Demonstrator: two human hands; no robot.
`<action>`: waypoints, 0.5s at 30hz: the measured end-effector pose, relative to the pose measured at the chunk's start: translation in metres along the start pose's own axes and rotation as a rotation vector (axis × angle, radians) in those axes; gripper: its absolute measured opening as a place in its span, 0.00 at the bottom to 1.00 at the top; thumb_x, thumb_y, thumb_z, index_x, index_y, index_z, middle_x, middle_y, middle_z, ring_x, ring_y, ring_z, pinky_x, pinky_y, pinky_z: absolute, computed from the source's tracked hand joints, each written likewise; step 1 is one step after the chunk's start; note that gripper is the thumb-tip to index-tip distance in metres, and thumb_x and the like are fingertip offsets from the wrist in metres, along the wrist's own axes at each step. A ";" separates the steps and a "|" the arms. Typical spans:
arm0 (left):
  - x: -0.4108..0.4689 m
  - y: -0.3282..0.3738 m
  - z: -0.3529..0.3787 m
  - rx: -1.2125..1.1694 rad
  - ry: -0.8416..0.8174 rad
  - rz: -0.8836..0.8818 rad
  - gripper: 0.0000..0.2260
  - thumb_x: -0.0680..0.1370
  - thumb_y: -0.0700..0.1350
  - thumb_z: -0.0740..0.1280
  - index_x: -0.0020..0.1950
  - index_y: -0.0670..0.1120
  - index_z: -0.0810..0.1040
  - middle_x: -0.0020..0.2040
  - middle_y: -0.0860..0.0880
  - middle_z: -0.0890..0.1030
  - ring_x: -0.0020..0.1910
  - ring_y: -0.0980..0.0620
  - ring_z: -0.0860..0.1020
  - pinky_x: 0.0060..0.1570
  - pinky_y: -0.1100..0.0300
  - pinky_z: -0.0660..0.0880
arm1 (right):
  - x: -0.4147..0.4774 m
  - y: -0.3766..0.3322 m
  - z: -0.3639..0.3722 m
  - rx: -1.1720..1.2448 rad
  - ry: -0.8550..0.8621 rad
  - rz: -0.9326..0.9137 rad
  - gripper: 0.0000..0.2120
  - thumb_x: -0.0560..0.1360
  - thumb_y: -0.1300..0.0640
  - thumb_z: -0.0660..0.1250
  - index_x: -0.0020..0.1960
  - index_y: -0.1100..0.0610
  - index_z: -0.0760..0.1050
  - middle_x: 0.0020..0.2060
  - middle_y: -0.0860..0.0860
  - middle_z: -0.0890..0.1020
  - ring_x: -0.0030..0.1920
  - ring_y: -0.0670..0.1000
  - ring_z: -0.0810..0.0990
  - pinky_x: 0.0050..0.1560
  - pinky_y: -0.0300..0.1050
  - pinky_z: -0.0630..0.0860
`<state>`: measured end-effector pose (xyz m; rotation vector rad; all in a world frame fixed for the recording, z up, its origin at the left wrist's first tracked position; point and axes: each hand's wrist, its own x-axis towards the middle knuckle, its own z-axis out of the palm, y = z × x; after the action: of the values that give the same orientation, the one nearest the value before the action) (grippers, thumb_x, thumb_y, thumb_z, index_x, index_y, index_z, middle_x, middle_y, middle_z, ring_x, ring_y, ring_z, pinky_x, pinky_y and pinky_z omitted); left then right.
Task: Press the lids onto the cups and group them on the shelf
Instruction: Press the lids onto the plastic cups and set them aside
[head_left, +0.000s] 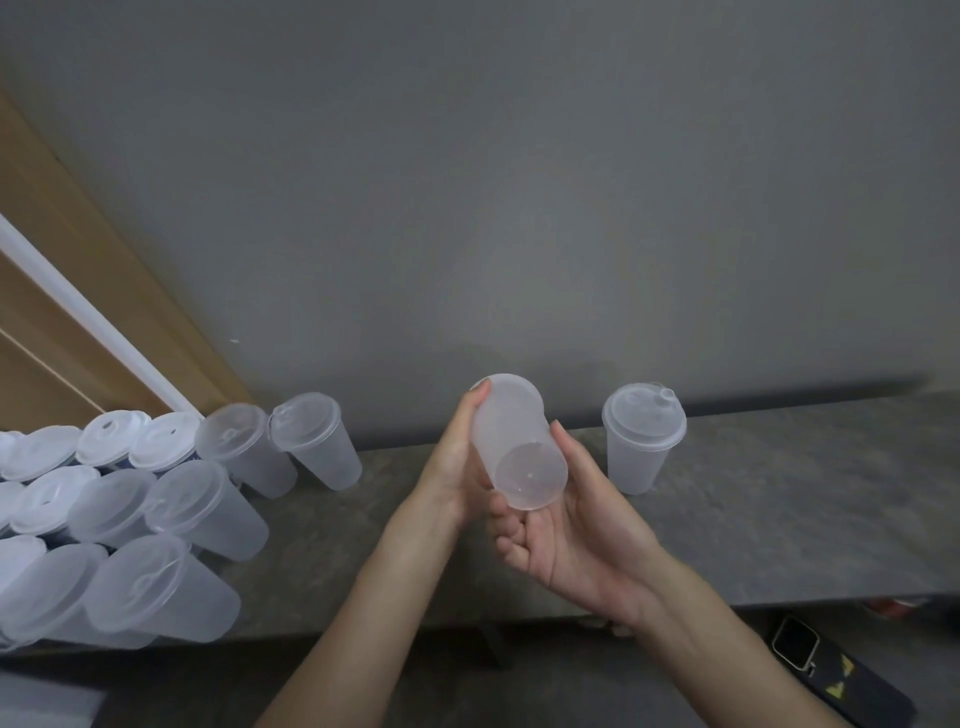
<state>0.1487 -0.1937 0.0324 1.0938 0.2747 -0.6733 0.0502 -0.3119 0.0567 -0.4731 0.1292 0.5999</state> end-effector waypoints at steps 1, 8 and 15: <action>0.000 0.000 0.000 -0.008 0.005 -0.004 0.36 0.72 0.67 0.69 0.65 0.38 0.80 0.55 0.38 0.81 0.48 0.44 0.81 0.53 0.52 0.76 | 0.001 -0.001 0.000 -0.008 0.007 0.002 0.31 0.81 0.33 0.57 0.56 0.61 0.79 0.36 0.60 0.80 0.33 0.54 0.83 0.35 0.47 0.83; -0.006 0.013 0.000 0.094 0.121 0.451 0.31 0.68 0.55 0.76 0.67 0.40 0.78 0.54 0.42 0.84 0.53 0.45 0.82 0.52 0.52 0.79 | 0.002 -0.004 -0.018 -0.416 0.237 -0.102 0.33 0.77 0.35 0.60 0.61 0.64 0.75 0.35 0.58 0.79 0.34 0.52 0.79 0.40 0.46 0.82; -0.015 0.016 -0.001 0.047 -0.091 0.422 0.38 0.69 0.63 0.76 0.72 0.41 0.75 0.70 0.32 0.74 0.64 0.38 0.76 0.72 0.37 0.66 | -0.003 -0.004 -0.018 -0.217 0.048 -0.058 0.32 0.80 0.34 0.55 0.60 0.61 0.77 0.35 0.59 0.79 0.32 0.53 0.79 0.36 0.46 0.81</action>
<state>0.1472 -0.1829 0.0515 1.1184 -0.0526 -0.3519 0.0503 -0.3246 0.0429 -0.6992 0.0966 0.5483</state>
